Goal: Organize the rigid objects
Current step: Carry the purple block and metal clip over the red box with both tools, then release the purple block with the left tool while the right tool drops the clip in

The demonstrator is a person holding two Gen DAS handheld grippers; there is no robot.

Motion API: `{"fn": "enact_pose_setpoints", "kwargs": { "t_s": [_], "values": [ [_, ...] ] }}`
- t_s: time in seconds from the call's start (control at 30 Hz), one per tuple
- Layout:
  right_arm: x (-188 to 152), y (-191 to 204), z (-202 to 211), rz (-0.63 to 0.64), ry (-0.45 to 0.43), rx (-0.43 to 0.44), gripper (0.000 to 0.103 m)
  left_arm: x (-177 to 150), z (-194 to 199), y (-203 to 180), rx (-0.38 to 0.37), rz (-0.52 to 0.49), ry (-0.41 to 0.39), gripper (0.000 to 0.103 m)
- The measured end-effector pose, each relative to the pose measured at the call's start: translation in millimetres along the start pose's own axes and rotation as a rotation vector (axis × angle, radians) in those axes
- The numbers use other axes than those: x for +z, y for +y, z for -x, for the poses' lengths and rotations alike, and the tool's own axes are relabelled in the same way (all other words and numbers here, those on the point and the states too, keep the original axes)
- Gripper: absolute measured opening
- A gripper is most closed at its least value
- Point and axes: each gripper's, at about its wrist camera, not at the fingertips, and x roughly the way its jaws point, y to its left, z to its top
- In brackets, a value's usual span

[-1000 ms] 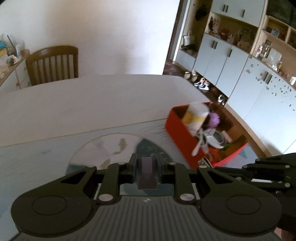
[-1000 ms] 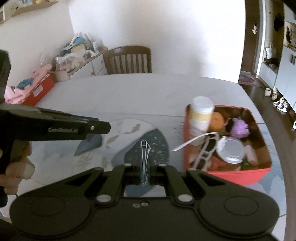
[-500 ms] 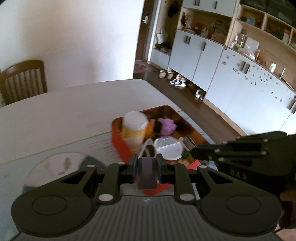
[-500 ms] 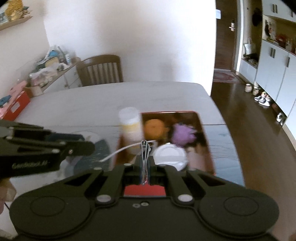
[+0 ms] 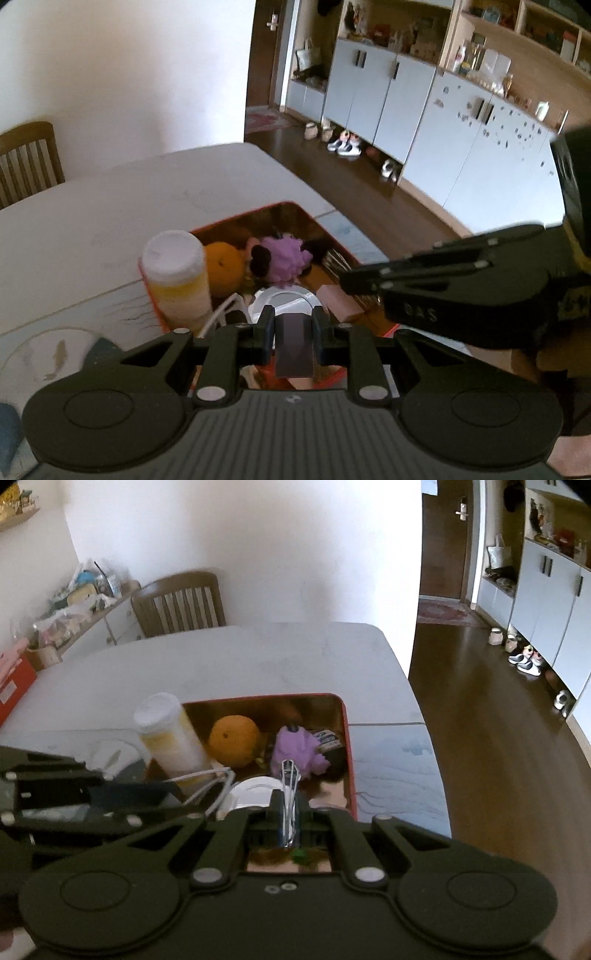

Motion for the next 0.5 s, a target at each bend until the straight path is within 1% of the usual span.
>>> {"fn": "enact_pose_setpoints", "kwargs": {
  "t_s": [0.1,0.27,0.5],
  "values": [
    [1,-7,-11,0.007,0.028,0.003,0.005,-1,-18,-4,0.023,-0.005,0.029,0.021],
    [3,-15,-23,0.007,0.061,0.03,0.005,0,-36,-6,0.036,0.002,0.038,0.021],
    [3,-22,-34,0.021,0.09,0.04,0.005,1,-50,-5,0.065,0.013,0.068,0.021]
  ]
}}
